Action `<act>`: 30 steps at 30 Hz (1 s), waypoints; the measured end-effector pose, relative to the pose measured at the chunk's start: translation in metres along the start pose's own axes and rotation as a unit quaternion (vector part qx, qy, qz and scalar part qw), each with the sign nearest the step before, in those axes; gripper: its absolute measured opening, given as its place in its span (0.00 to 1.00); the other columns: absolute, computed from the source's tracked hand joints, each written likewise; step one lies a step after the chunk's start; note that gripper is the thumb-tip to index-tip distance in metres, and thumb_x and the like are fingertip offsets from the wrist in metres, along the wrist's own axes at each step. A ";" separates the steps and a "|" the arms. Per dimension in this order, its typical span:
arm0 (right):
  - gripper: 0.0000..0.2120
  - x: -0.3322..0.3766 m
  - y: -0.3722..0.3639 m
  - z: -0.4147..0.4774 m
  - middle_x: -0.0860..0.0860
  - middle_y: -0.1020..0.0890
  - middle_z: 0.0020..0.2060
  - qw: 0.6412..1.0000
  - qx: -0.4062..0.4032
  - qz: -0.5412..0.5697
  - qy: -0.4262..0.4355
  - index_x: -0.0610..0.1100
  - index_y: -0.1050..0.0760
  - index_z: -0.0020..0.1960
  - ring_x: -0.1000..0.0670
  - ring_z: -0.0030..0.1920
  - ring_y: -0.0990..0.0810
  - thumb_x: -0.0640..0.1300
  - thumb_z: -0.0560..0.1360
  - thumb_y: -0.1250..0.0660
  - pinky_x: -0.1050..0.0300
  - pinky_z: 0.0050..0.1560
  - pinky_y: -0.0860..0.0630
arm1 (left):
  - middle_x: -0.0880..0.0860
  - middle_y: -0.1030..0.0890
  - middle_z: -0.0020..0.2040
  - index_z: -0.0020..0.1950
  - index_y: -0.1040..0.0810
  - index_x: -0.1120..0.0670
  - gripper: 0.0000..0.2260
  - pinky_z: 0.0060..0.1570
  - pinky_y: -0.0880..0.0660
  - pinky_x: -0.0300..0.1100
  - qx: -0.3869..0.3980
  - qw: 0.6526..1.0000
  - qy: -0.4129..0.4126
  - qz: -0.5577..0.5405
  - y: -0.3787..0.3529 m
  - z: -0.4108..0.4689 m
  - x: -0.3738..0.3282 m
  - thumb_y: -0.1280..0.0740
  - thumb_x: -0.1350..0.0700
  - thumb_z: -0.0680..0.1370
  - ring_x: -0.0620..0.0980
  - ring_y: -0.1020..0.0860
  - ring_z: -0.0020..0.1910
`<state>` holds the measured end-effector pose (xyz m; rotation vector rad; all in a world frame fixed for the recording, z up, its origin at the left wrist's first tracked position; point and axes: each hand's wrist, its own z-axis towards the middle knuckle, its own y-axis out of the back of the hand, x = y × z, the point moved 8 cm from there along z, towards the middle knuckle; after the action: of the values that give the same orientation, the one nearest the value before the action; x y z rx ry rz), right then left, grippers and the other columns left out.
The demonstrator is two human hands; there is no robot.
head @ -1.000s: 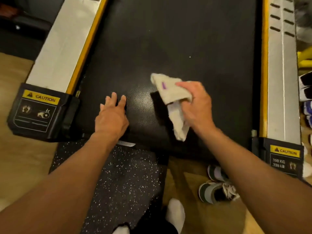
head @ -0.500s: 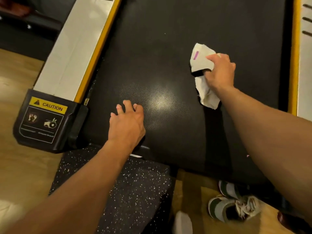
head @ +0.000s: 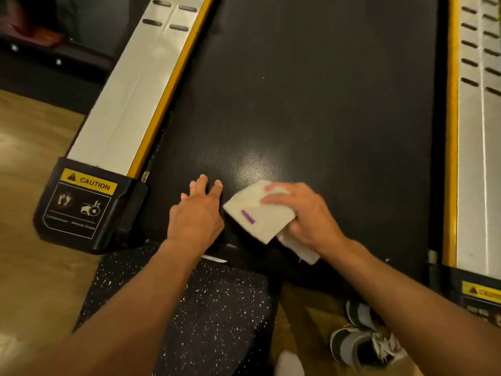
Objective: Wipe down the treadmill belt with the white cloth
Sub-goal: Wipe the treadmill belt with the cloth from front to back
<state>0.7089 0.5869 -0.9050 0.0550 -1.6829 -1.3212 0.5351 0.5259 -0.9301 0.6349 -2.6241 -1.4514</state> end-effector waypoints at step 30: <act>0.25 -0.078 0.002 0.275 0.47 0.21 0.58 0.989 -0.052 -0.118 -0.075 0.50 0.22 0.60 0.41 0.57 0.24 0.41 0.64 0.40 0.54 0.56 0.31 | 0.65 0.37 0.68 0.75 0.43 0.60 0.26 0.56 0.26 0.62 -0.156 0.977 0.131 0.059 0.100 0.100 0.106 0.45 0.48 0.81 0.72 0.32 0.64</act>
<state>0.5634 0.8301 -0.9404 0.0982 -1.7708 -1.6241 0.3806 0.6101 -0.9166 0.5784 -2.1393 -1.5751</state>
